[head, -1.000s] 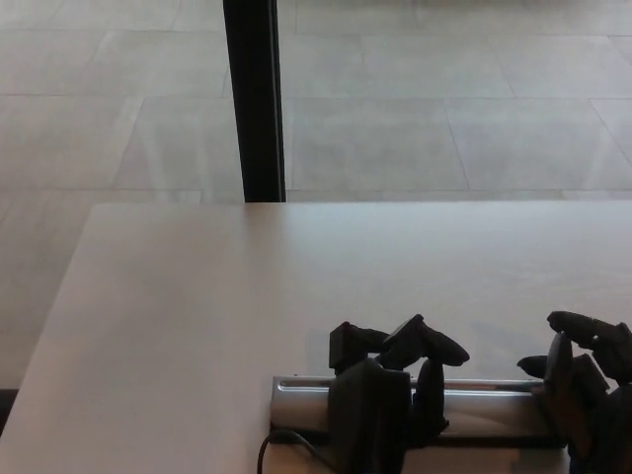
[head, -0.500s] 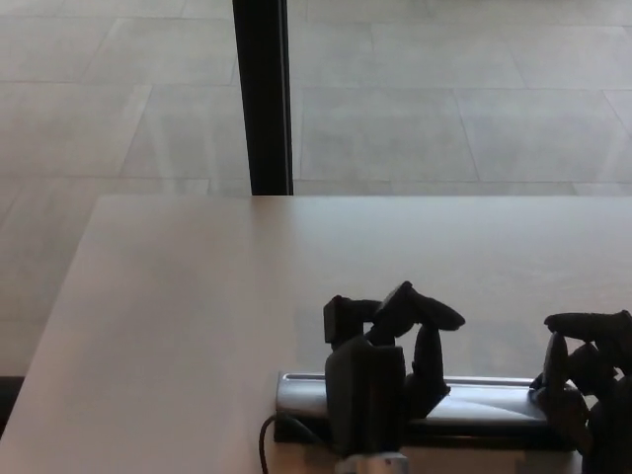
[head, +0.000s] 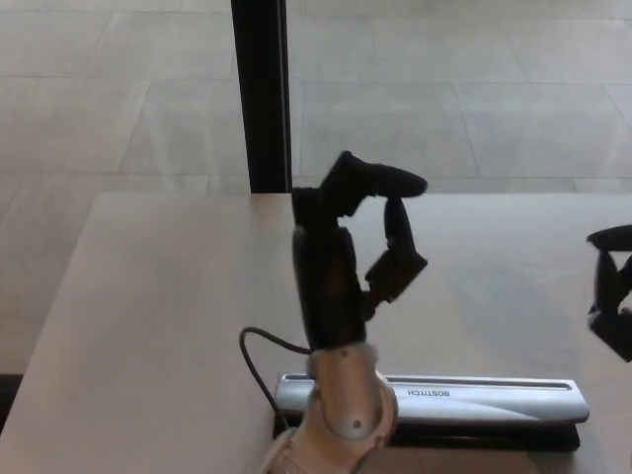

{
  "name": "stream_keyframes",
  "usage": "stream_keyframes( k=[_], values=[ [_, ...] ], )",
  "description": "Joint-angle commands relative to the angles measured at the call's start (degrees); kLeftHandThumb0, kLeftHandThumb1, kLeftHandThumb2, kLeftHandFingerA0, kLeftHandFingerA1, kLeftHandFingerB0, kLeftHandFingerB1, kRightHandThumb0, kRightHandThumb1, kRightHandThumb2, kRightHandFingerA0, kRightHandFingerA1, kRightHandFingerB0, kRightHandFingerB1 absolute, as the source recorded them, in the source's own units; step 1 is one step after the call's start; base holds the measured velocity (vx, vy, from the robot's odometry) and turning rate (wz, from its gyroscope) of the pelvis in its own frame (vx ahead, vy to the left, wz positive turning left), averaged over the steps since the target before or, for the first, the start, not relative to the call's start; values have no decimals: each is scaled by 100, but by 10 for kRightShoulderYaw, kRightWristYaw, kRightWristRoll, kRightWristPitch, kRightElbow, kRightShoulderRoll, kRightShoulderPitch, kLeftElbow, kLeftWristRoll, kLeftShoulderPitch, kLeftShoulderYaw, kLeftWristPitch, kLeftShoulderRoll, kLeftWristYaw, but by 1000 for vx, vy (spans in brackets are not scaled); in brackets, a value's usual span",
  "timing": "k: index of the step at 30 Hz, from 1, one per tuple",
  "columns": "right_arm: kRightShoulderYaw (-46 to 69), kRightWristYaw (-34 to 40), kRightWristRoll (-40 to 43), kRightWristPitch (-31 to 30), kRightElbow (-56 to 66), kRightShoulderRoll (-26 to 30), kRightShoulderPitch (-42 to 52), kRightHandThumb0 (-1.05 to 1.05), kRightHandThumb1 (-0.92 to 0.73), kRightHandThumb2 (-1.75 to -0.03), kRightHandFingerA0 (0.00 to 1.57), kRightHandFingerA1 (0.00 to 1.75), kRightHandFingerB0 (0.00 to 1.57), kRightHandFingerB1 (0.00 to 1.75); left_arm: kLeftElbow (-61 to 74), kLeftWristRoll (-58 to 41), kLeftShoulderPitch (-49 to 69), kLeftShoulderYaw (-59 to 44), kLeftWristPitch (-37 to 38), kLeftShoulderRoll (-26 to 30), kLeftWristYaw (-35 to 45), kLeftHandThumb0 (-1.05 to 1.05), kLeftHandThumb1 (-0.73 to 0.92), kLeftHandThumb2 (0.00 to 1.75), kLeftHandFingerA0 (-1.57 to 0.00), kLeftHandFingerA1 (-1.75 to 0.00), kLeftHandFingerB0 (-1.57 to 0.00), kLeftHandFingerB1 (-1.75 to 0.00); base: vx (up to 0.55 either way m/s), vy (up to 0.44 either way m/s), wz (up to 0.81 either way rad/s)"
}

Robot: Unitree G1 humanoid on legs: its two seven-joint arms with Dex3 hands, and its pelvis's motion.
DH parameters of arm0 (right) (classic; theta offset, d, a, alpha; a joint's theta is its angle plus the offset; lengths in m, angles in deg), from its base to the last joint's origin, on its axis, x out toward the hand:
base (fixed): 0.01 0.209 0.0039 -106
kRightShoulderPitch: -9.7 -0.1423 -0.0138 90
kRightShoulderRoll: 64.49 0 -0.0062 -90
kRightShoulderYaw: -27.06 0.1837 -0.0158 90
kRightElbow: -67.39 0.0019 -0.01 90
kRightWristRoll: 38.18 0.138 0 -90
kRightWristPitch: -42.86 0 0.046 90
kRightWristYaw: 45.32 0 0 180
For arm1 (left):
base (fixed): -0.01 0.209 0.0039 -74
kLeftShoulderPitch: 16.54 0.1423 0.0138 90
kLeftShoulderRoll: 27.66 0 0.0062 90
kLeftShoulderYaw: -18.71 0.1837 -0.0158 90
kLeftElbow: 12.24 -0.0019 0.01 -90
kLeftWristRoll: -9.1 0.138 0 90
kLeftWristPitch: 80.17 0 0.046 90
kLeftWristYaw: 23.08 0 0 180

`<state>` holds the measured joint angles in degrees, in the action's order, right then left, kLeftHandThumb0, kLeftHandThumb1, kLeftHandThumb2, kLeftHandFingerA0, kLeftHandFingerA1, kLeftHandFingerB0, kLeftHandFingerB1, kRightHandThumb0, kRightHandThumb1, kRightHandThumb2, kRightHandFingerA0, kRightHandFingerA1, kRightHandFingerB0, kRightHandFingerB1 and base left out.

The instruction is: A hole pucnch is kept on the middle on the desk infront of the robot and the robot uses both its hands as fists to press on it and use it

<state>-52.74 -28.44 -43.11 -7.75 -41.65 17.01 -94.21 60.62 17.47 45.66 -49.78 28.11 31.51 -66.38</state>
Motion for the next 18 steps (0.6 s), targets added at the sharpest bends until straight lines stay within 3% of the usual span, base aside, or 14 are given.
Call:
stream_keyframes(
  k=[1, 3, 5, 6, 7, 8, 10, 11, 12, 13, 14, 15, 17, 18],
  values=[
    [121, -122, 178, -200, 167, 190, -25, -35, -59, -99, 104, 175, 80, 137, 237, -270, 2, -165, -247, 134, 210, -33, 71, 93, -93, -175, -71, -150, 0, 0, 0],
    [163, -142, 226, -240, 176, 234, -9, -30, -61, -103, 105, 175, 79, 131, 263, -293, 25, -195, -262, 182, 233, -33, 74, 89, -94, -175, -70, -145, 0, 0, 0],
    [197, -164, 247, -243, 159, 270, 1, -34, -61, -98, 103, 175, 78, 131, 276, -319, 44, -221, -273, 220, 257, -31, 78, 87, -94, -175, -69, -147, 0, 0, 0],
    [244, -173, 264, -269, 148, 305, 24, -34, -60, -92, 105, 171, 85, 118, 289, -343, 71, -255, -299, 265, 277, -30, 81, 78, -94, -175, -60, -167, 0, 0, 0],
    [261, -176, 271, -282, 147, 317, 34, -34, -60, -92, 105, 171, 85, 118, 296, -354, 84, -268, -312, 282, 284, -30, 81, 78, -94, -175, -60, -167, 0, 0, 0],
    [302, -181, 273, -299, 123, 341, 56, -41, -53, -107, 130, 134, 90, 97, 297, -371, 115, -301, -325, 314, 301, -24, 83, 75, -91, -175, -58, -160, 0, 0, 0],
    [332, -185, 273, -310, 105, 357, 74, -43, -54, -108, 132, 136, 91, 96, 298, -384, 138, -324, -340, 338, 312, -25, 85, 70, -90, -175, -57, -157, 0, 0, 0],
    [386, -190, 271, -312, 38, 382, 103, -37, -62, -86, 110, 169, 88, 94, 277, -381, 183, -367, -354, 377, 333, -24, 86, 70, -82, -175, -60, -144, 0, 0, 0],
    [422, -180, 266, -323, 0, 394, 125, -40, -60, -87, 108, 168, 87, 94, 258, -382, 213, -396, -353, 395, 346, -24, 87, 67, -80, -175, -59, -140, 0, 0, 0],
    [460, -175, 269, -305, -59, 402, 153, -45, -64, -80, 109, 172, 85, 94, 218, -384, 250, -434, -333, 402, 356, -34, 63, 98, -111, -136, -77, -109, 0, 0, 0],
    [483, -166, 262, -292, -109, 412, 176, -47, -67, -79, 111, 170, 84, 101, 188, -378, 273, -459, -331, 404, 348, -35, 60, 101, -114, -133, -78, -105, 0, 0, 0],
    [499, -147, 258, -298, -139, 415, 189, -46, -54, -105, 135, 140, 82, 96, 165, -374, 287, -477, -332, 403, 336, -37, 58, 101, -116, -133, -81, -106, 0, 0, 0],
    [506, -144, 258, -302, -152, 420, 192, -46, -54, -105, 135, 140, 82, 96, 158, -377, 292, -482, -334, 403, 334, -37, 58, 101, -116, -133, -81, -106, 0, 0, 0],
    [512, -140, 257, -292, -179, 421, 202, -42, -71, -78, 112, 175, 78, 103, 140, -371, 302, -490, -321, 401, 332, -29, 69, 77, -92, -175, -78, -121, 0, 0, 0]
  ],
)
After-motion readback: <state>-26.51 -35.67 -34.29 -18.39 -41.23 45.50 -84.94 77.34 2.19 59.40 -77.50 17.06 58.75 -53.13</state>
